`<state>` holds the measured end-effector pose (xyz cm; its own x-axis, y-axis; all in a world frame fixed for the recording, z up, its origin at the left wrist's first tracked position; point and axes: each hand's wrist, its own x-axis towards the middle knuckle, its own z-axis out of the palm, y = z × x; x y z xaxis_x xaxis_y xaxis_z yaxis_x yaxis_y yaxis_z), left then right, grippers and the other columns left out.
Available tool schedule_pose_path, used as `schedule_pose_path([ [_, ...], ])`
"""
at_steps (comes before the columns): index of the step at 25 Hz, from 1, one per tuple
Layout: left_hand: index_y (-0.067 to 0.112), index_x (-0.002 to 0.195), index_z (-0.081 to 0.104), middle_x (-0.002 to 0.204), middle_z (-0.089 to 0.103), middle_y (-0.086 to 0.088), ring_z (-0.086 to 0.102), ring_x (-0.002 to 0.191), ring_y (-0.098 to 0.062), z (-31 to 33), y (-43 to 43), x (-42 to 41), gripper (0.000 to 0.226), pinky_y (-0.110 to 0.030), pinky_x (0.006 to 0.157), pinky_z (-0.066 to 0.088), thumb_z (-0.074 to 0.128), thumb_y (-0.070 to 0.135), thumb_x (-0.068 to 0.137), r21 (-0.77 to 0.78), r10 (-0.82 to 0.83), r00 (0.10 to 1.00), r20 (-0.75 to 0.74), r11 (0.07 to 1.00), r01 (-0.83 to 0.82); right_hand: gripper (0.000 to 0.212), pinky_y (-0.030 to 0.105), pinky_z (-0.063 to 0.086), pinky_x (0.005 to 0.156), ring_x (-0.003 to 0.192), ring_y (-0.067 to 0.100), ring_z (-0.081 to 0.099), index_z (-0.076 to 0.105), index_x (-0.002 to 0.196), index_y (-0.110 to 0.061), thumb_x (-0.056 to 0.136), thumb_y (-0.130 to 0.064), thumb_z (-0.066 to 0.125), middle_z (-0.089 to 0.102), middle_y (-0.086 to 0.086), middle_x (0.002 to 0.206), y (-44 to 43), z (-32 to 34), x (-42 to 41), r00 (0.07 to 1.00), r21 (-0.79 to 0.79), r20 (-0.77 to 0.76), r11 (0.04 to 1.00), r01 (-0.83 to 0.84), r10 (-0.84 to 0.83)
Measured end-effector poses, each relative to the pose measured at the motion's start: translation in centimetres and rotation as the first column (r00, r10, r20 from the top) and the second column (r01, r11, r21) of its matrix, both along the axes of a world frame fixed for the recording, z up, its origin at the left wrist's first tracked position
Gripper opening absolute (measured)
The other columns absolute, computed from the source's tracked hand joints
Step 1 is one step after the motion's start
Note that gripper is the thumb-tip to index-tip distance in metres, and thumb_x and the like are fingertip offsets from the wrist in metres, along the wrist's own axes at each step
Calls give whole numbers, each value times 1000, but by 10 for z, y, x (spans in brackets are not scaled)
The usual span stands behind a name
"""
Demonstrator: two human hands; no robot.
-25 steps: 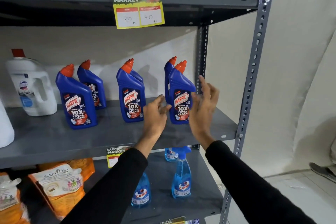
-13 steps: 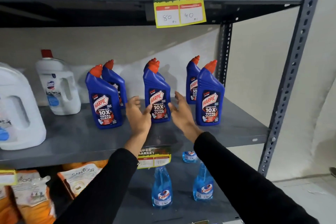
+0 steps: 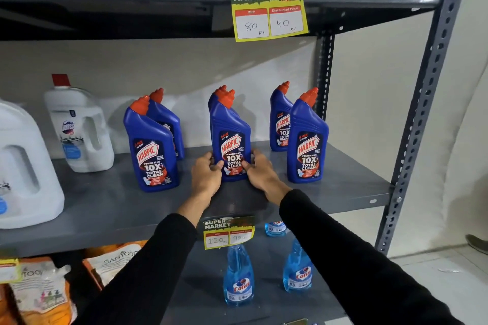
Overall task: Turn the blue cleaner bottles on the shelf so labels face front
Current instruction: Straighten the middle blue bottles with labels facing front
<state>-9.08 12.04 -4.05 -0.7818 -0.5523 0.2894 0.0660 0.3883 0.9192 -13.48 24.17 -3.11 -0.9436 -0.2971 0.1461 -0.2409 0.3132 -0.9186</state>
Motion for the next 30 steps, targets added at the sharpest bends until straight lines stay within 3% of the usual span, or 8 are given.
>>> schedule_pose_path([
  [3,4,132,54,130,63,-14,58,108,-15,1,4,5,37,-26,86,45,56,10,96,-8,8,1000,-6,1000,-8,42,38,46,101,128,25,55,44,140,-13,99,-15,52,55,11,140,4,0,5,1000,-8,1,1000,-5,5],
  [9,5,133,54,131,63,-14,60,119,-24,1,14,16,38,-28,87,45,56,12,96,-30,1,1000,-1,1000,-1,43,37,44,104,132,24,50,41,143,-12,100,-13,49,52,10,143,16,3,19,1000,5,-10,1000,-11,11],
  [20,5,134,54,133,61,-14,58,122,-26,1,17,32,38,-29,90,45,55,13,97,-57,-16,1000,2,998,16,46,38,47,102,132,24,51,38,144,-13,100,-16,51,52,11,144,23,-2,35,999,2,-26,999,-36,36],
  [22,6,134,54,133,62,-14,60,121,-24,1,17,37,39,-30,93,48,56,14,96,-110,-28,999,-19,994,25,55,30,45,101,136,15,43,29,149,-15,99,-19,52,42,7,150,24,-4,43,985,-16,-170,1000,10,-13],
  [25,5,136,52,133,61,-3,59,114,-8,3,12,51,43,-12,94,49,59,14,95,-245,-65,970,-234,969,6,57,9,41,99,130,-9,35,26,151,-21,100,-23,51,31,-5,149,12,-1,65,818,-218,-557,976,25,-146],
  [27,5,137,52,138,57,0,54,121,-5,6,1,58,43,-3,97,42,59,16,96,-322,-66,934,-352,945,-54,54,16,47,99,127,2,46,31,149,-22,99,-20,52,36,-2,146,-8,8,76,761,-225,-643,971,-77,-89],
  [30,7,132,57,133,63,-4,59,123,-13,6,-29,67,39,-27,105,48,59,16,95,-375,-45,899,-436,917,-136,54,28,50,99,114,-6,52,34,149,-18,99,-15,53,46,2,142,-43,15,86,794,-214,-608,967,-140,-20],
])
